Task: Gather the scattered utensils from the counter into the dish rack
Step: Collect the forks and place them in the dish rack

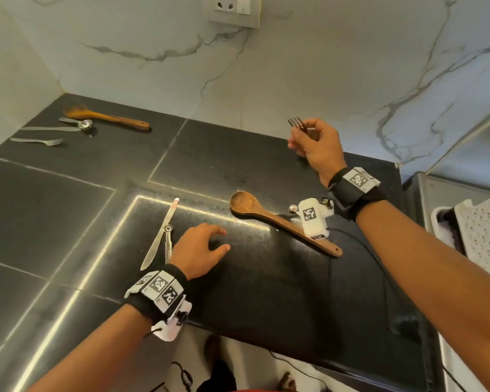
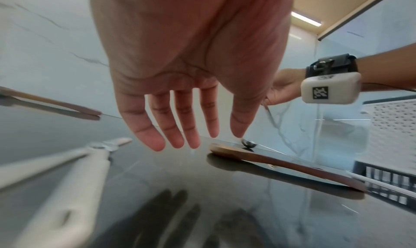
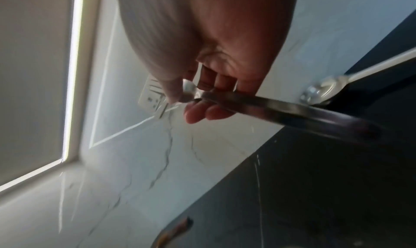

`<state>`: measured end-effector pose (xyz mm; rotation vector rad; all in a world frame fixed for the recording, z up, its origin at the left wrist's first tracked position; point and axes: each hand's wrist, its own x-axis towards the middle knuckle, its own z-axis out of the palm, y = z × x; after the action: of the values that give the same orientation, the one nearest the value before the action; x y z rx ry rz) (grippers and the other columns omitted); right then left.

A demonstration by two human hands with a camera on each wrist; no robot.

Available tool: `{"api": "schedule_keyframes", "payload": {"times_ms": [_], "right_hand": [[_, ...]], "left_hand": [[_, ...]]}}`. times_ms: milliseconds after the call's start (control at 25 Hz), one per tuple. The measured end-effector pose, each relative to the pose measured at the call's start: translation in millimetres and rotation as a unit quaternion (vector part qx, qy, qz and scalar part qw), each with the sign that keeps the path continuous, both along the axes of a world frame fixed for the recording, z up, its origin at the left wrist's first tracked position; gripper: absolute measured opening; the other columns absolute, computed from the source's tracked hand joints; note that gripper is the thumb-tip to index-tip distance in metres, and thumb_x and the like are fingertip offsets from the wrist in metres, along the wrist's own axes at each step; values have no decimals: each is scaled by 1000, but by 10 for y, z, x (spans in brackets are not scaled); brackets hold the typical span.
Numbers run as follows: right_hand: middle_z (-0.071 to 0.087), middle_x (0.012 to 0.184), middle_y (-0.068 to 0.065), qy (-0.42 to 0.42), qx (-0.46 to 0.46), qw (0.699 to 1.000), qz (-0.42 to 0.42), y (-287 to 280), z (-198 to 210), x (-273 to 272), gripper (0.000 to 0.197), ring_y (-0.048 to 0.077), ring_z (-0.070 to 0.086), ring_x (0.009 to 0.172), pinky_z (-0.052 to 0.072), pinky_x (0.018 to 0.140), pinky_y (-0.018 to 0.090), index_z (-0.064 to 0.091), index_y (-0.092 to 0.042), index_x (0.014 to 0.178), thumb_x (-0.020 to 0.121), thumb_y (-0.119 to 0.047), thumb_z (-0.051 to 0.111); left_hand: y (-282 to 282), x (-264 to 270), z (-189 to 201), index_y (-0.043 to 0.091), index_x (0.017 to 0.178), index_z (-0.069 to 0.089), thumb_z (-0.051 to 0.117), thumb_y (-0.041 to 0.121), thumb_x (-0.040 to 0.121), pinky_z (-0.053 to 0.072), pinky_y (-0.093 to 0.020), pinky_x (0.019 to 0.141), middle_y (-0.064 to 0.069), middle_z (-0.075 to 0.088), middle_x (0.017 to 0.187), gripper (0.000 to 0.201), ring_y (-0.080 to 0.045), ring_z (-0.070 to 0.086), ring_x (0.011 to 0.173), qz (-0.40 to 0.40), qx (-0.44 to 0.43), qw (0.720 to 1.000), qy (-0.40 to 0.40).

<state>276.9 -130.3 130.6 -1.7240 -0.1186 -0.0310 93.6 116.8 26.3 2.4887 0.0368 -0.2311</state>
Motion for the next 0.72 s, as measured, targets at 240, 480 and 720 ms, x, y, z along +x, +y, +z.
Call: {"api": "schedule_keyframes", "payload": {"times_ms": [240, 480, 720], "right_hand": [[66, 85, -5, -19, -273, 938, 211, 1266, -523, -237, 10, 11, 66, 77, 52, 71, 31, 65, -24, 101, 95, -29, 58], [69, 102, 4, -18, -430, 855, 289, 2384, -961, -208, 18, 29, 65, 92, 54, 83, 44, 61, -27, 103, 96, -37, 48], [72, 77, 4, 75, -375, 881, 278, 3052, -1157, 296, 19, 18, 71, 57, 56, 55, 30, 65, -23, 100, 91, -39, 58]], "left_hand": [[1076, -197, 53, 29, 113, 67, 69, 40, 84, 51, -36, 90, 4, 67, 110, 31, -14, 63, 105, 141, 19, 990, -7], [1993, -270, -46, 31, 107, 66, 70, 39, 85, 51, -35, 91, 4, 69, 108, 24, -14, 64, 102, 197, 23, 978, 68], [2604, 169, -57, 32, 103, 67, 68, 41, 83, 52, -32, 87, 6, 69, 104, 22, -14, 65, 97, 188, 58, 978, 70]]}}
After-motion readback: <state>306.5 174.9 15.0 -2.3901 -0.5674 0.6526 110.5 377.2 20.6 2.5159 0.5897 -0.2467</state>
